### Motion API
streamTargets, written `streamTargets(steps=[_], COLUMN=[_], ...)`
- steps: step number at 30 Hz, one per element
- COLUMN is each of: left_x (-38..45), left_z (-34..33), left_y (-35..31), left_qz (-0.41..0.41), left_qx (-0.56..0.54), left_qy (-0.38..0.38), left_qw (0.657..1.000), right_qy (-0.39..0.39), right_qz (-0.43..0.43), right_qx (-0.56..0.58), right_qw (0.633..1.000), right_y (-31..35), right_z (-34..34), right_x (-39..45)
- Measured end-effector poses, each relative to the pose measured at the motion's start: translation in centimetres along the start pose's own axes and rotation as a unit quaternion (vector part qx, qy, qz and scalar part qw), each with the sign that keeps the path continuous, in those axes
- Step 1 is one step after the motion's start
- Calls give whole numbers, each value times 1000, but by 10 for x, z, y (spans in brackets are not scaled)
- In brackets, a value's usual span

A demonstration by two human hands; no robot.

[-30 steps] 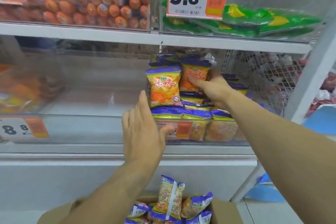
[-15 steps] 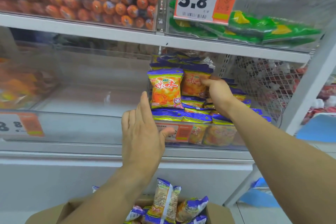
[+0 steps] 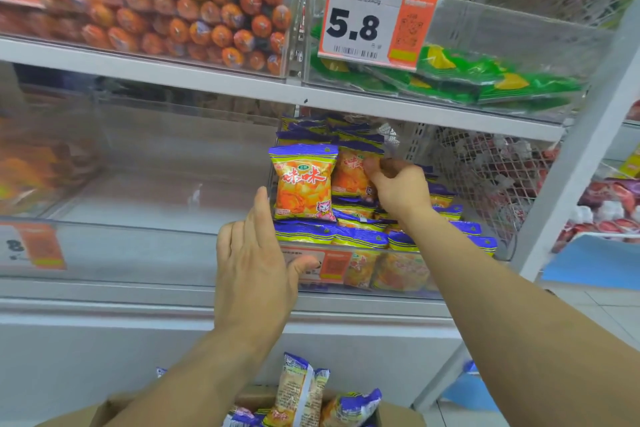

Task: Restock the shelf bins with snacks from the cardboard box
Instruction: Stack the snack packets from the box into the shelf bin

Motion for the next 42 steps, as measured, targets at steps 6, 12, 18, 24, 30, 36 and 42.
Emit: streamTargets(steps=[6,12,18,24,30,36,42], left_x=[4,3,-72,-183,-276,-260,-253], left_z=[2,26,46,-3,2,28,38], left_y=[1,-1,11,109,159,160,165], left_qz=[-6,-53,-3,154,190,256,282], left_qx=[4,-97,-248,-169,23,115,138], left_qy=[22,27,6,256,493,540,601], left_qw=[1000,994,969,939,849,794,735], right_qy=[-65,-109,39,263,508,421,395], right_qz=[16,126,127,-52,-32,-57,-75], right_qx=[-31,26,105,1,-234,-255,-288], right_qw=[997,986,986,963,828,869,869], right_y=[6,33,24,-85,-146,-150,-149], right_z=[27,38,-16,-78,-107,-113,-117], right_x=[-27,-113,-196,-267,-356,-365,-370])
Point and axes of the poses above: each hand's wrist, its own x-axis towards the middle knuckle, its own z-axis out of the back of the hand, y = z × x, the point moved 2 cm from there along x, towards the middle knuckle, and after that the axes turned 2 degrees about y, right-handed, at the moved point
